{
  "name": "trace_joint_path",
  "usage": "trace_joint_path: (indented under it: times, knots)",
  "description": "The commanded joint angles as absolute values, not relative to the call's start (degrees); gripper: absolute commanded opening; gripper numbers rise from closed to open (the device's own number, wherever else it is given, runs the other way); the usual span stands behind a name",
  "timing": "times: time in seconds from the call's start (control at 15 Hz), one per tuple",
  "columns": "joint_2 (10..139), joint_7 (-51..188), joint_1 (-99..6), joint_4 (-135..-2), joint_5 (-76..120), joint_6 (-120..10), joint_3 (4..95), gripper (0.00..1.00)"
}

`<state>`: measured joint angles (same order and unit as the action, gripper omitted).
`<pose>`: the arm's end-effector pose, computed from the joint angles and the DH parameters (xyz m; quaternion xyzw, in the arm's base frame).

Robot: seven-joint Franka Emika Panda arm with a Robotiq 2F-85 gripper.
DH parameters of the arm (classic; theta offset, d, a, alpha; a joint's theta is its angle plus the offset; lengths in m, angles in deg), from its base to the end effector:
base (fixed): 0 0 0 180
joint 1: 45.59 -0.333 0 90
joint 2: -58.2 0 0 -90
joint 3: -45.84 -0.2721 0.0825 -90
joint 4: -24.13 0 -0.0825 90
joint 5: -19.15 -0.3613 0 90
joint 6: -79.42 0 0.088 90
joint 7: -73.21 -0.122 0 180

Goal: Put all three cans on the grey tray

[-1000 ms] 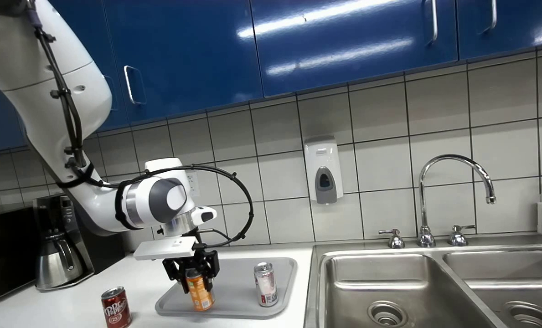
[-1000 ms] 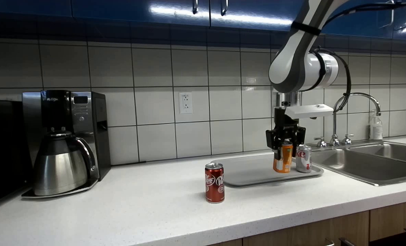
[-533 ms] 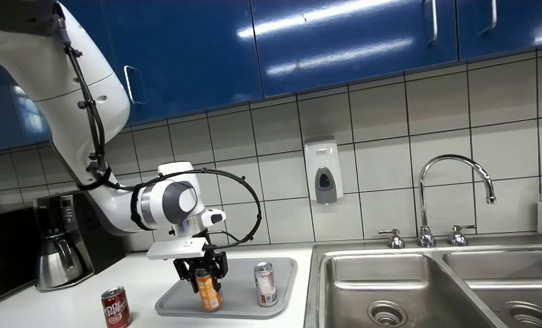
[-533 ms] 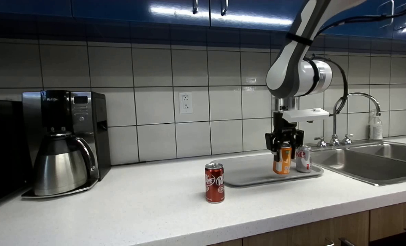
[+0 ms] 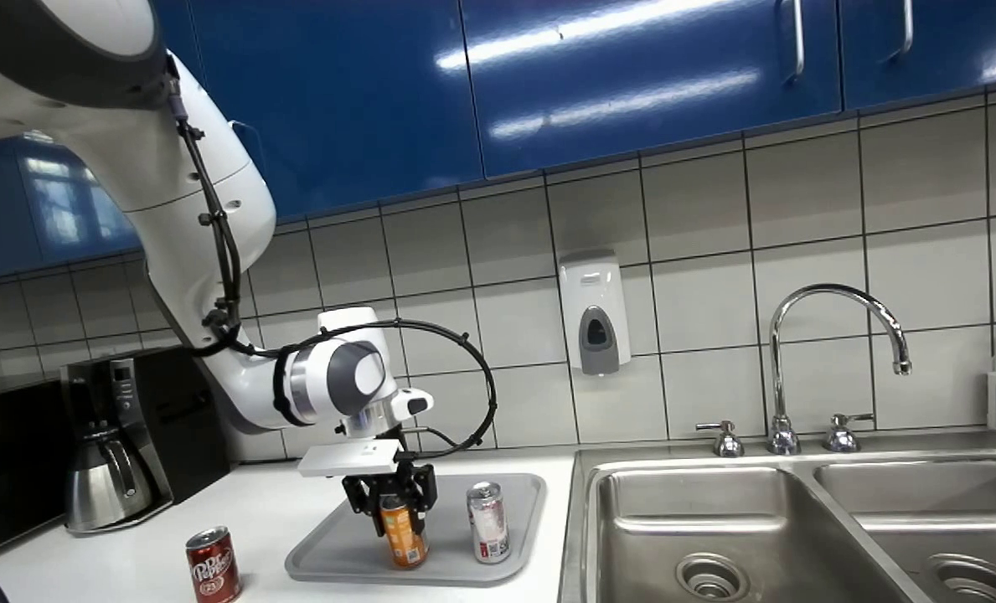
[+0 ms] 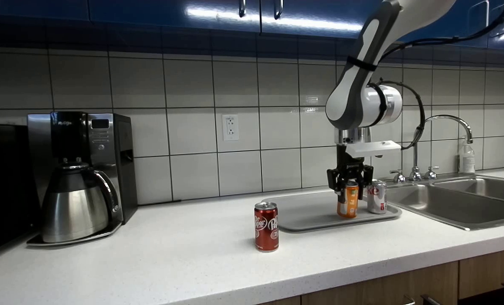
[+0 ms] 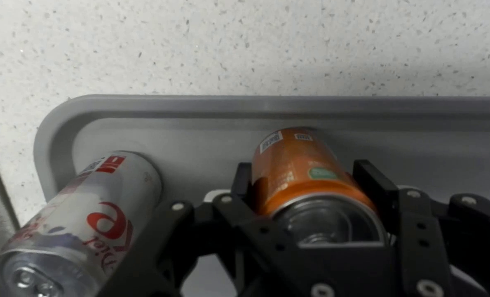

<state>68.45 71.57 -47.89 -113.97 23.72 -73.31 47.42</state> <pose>0.4864 0.0075 0.2069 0.9987 0.0270 0.0386 0.0213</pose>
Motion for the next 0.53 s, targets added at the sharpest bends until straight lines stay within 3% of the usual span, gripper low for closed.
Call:
trace_joint_path:
  times: [0.0,0.27,0.33,0.47]
  knots:
    - [71.03,69.59,-47.88,-110.19,25.11,-72.58,47.68,0.39]
    - [72.55,69.79,-47.95,-108.55,24.61,-72.20,47.65,0.39]
    - [72.82,69.95,-47.95,-108.17,24.54,-71.87,47.62,0.89]
    - [72.85,69.75,-47.99,-107.82,24.61,-72.04,47.72,0.96]
